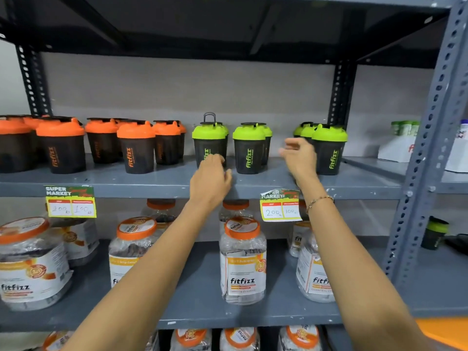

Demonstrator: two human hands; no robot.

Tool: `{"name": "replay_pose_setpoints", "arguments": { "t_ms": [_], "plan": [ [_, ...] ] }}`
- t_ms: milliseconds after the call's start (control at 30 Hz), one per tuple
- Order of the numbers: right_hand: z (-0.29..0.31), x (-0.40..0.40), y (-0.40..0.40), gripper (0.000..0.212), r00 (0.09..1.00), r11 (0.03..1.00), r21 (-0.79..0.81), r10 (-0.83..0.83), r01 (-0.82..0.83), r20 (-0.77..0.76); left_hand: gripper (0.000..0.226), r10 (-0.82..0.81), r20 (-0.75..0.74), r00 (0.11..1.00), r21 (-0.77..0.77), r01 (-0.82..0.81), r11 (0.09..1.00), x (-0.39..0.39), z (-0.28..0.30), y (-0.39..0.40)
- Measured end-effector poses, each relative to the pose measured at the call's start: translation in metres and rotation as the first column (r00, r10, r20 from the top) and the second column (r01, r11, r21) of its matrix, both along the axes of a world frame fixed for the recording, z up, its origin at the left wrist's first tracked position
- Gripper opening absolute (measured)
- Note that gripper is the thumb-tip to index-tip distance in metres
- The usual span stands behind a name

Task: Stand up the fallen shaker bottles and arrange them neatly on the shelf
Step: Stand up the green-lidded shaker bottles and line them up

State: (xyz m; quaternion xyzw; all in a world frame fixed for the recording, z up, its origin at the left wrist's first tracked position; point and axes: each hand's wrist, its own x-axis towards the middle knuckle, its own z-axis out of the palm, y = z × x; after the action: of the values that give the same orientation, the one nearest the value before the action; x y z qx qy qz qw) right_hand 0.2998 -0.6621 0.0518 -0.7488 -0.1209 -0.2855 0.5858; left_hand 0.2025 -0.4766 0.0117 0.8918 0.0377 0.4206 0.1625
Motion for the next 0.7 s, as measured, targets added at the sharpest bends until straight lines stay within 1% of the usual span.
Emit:
{"name": "replay_pose_setpoints", "arguments": {
  "t_ms": [67, 100, 133, 167, 200, 267, 333, 400, 467, 533, 600, 700],
  "plan": [
    [-0.004, 0.000, -0.028, 0.030, 0.982, 0.968, 0.187, -0.181, 0.167, 0.057, 0.046, -0.081, -0.142, 0.986, -0.104, 0.067, 0.992, 0.008, 0.012, -0.021],
    [-0.007, 0.002, -0.044, 0.031, 0.971, 0.949, 0.225, -0.236, 0.220, 0.046, 0.054, -0.123, -0.205, 0.971, -0.143, 0.095, 0.985, 0.014, 0.015, -0.030],
    [-0.010, 0.005, -0.060, 0.038, 0.963, 0.944, 0.204, -0.269, 0.260, 0.018, 0.063, -0.158, -0.263, 0.952, -0.176, 0.114, 0.978, 0.020, 0.018, -0.040],
    [-0.012, 0.009, -0.074, 0.052, 0.960, 0.951, 0.129, -0.279, 0.280, -0.026, 0.074, -0.177, -0.314, 0.933, -0.208, 0.114, 0.971, 0.025, 0.022, -0.050],
    [-0.013, 0.011, -0.087, 0.069, 0.961, 0.963, 0.023, -0.265, 0.268, -0.085, 0.087, -0.176, -0.358, 0.917, -0.233, 0.095, 0.968, 0.032, 0.026, -0.057],
    [-0.012, 0.018, -0.104, 0.100, 0.957, 0.973, -0.157, -0.202, 0.171, -0.206, 0.108, -0.115, -0.437, 0.892, -0.234, 0.011, 0.972, 0.044, 0.035, -0.069],
    [-0.007, 0.028, -0.112, 0.116, 0.947, 0.960, -0.267, -0.156, 0.080, -0.280, 0.118, -0.038, -0.473, 0.880, -0.261, -0.098, 0.960, 0.057, 0.042, -0.076],
    [-0.001, 0.038, -0.117, 0.120, 0.935, 0.946, -0.324, -0.140, 0.028, -0.327, 0.122, -0.020, -0.453, 0.891, -0.393, -0.179, 0.902, 0.068, 0.044, -0.078],
    [0.002, 0.048, -0.120, 0.122, 0.924, 0.938, -0.346, -0.105, -0.031, -0.369, 0.118, -0.013, -0.413, 0.911, -0.482, -0.206, 0.852, 0.076, 0.043, -0.077],
    [0.002, 0.057, -0.123, 0.122, 0.917, 0.940, -0.328, -0.050, -0.090, -0.395, 0.106, -0.001, -0.377, 0.926, -0.518, -0.209, 0.829, 0.082, 0.042, -0.073],
    [0.001, 0.062, -0.124, 0.119, 0.921, 0.945, -0.309, -0.024, -0.106, -0.390, 0.095, 0.010, -0.350, 0.937, -0.537, -0.209, 0.817, 0.086, 0.041, -0.070],
    [0.001, 0.068, -0.125, 0.114, 0.921, 0.952, -0.284, -0.005, -0.115, -0.391, 0.094, 0.020, -0.359, 0.933, -0.517, -0.217, 0.828, 0.089, 0.042, -0.073]
  ]
}}
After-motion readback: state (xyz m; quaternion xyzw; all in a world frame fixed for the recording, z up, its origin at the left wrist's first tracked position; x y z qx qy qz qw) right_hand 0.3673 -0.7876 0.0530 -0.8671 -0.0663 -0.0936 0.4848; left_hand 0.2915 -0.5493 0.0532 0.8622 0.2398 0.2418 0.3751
